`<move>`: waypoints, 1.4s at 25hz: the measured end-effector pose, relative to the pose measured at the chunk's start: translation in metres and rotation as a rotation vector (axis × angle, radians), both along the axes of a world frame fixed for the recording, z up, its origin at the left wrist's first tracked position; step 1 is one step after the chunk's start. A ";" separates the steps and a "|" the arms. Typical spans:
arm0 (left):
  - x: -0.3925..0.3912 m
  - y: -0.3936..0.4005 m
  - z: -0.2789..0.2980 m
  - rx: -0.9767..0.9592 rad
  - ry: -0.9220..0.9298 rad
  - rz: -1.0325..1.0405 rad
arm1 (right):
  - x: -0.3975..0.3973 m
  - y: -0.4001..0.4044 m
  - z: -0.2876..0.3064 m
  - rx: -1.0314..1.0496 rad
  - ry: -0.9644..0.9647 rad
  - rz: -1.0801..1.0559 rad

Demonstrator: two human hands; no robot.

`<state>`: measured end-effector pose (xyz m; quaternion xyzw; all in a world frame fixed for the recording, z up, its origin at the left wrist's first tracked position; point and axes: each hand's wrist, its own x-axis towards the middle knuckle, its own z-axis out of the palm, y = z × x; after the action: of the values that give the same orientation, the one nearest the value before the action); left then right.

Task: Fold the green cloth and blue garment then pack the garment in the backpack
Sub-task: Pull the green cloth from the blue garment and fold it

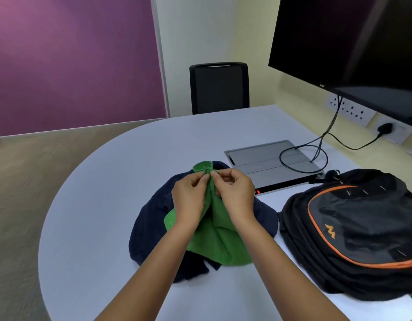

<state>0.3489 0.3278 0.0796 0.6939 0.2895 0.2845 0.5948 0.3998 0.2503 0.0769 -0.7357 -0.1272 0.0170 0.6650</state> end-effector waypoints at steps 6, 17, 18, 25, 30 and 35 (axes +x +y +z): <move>0.004 0.007 -0.009 0.109 0.062 -0.080 | 0.005 -0.002 -0.001 0.049 0.137 0.252; 0.002 -0.001 0.004 0.328 0.035 -0.148 | 0.024 -0.017 0.021 -0.125 -0.187 0.201; 0.001 -0.003 0.001 0.408 0.082 -0.140 | 0.023 -0.017 0.024 -0.090 -0.176 0.205; 0.002 0.011 -0.026 0.653 0.363 -0.081 | 0.030 -0.029 0.041 0.212 -0.182 0.095; -0.011 0.033 -0.039 0.658 0.426 -0.026 | 0.059 -0.055 0.060 0.395 -0.201 -0.043; -0.018 0.062 -0.031 0.647 0.430 0.045 | 0.075 -0.080 0.068 0.563 -0.160 -0.219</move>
<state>0.3304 0.3896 0.0490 0.8829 0.3182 0.2221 0.2644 0.4744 0.1700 0.1449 -0.5312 -0.0987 -0.1487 0.8283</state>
